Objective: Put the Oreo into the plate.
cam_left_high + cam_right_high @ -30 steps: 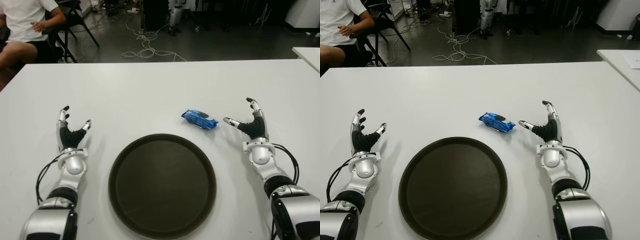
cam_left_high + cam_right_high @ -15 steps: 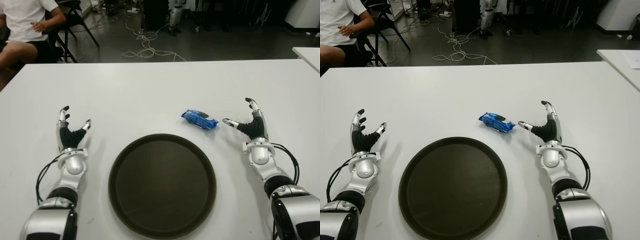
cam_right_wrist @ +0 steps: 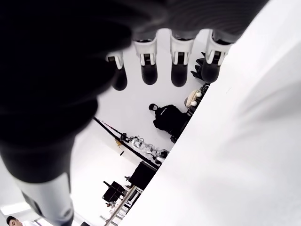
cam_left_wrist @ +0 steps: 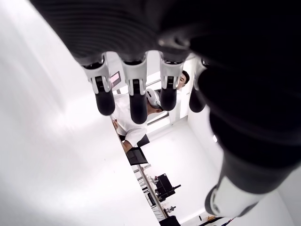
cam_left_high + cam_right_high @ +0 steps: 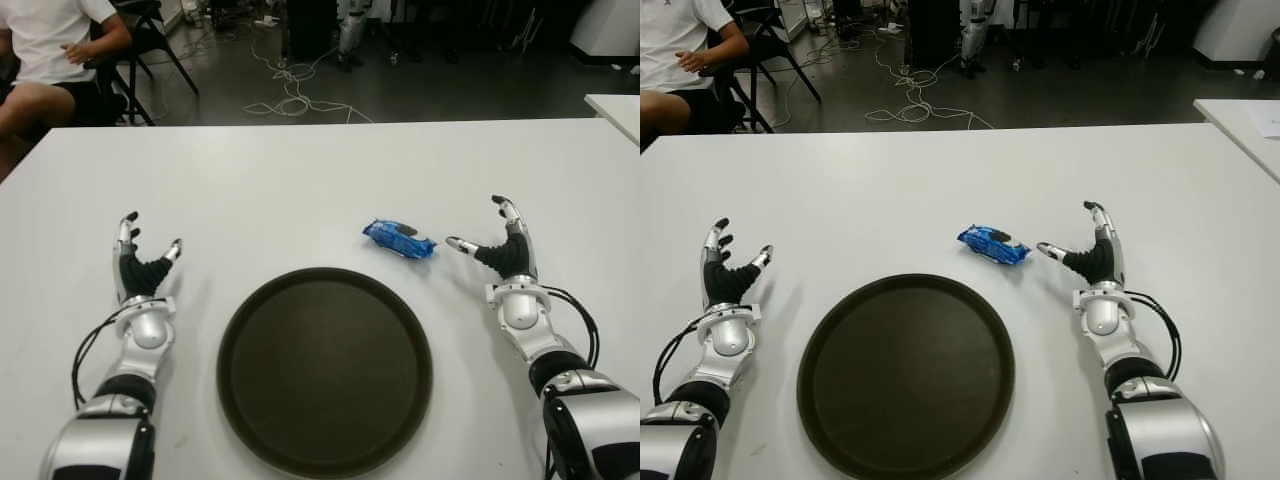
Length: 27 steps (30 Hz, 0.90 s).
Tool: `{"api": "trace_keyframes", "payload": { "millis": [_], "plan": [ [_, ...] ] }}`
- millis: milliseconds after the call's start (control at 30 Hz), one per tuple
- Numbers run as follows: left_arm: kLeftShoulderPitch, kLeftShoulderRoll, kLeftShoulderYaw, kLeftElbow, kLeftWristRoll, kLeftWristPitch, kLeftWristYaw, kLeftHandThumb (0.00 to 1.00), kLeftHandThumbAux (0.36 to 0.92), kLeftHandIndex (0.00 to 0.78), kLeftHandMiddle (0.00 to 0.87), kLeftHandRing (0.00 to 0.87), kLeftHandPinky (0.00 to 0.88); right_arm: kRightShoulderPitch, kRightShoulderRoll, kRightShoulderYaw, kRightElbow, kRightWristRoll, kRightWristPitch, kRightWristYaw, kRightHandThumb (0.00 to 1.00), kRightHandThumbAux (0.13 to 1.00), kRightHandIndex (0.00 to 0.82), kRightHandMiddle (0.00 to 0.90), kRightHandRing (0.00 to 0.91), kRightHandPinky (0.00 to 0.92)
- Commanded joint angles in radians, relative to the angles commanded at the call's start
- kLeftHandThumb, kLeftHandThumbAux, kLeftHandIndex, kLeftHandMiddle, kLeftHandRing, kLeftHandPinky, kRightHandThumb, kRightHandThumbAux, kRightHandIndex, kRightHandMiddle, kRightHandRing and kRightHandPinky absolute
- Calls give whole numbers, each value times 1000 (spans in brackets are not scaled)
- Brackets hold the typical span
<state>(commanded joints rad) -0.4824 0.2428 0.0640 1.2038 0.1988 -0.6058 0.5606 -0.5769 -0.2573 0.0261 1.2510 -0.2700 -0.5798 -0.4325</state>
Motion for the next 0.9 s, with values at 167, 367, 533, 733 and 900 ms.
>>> {"api": "trace_keyframes", "payload": {
  "millis": [167,367,533,733,900],
  "plan": [
    [1,0,-3,1,4,0,5,48,782,100,95,109,130,0,-1,0,0,1,2,1,0,733,72,83,78,60],
    [1,1,-5,3,7,-1,6,44,786,100,111,123,135,-1,-4,4,1,-4,6,0,0,735,75,87,84,69],
    [1,2,-6,4,6,-1,4,50,779,96,110,118,119,-1,-5,8,1,-9,8,-5,0,740,86,96,99,102],
    [3,2,-6,0,7,-5,4,60,786,88,94,98,101,1,-5,7,0,-9,9,-8,0,737,67,77,72,58],
    [4,2,-8,-3,9,-8,6,57,797,82,86,87,86,3,-3,3,-3,-4,5,-8,0,739,69,82,77,67]
  ]
}}
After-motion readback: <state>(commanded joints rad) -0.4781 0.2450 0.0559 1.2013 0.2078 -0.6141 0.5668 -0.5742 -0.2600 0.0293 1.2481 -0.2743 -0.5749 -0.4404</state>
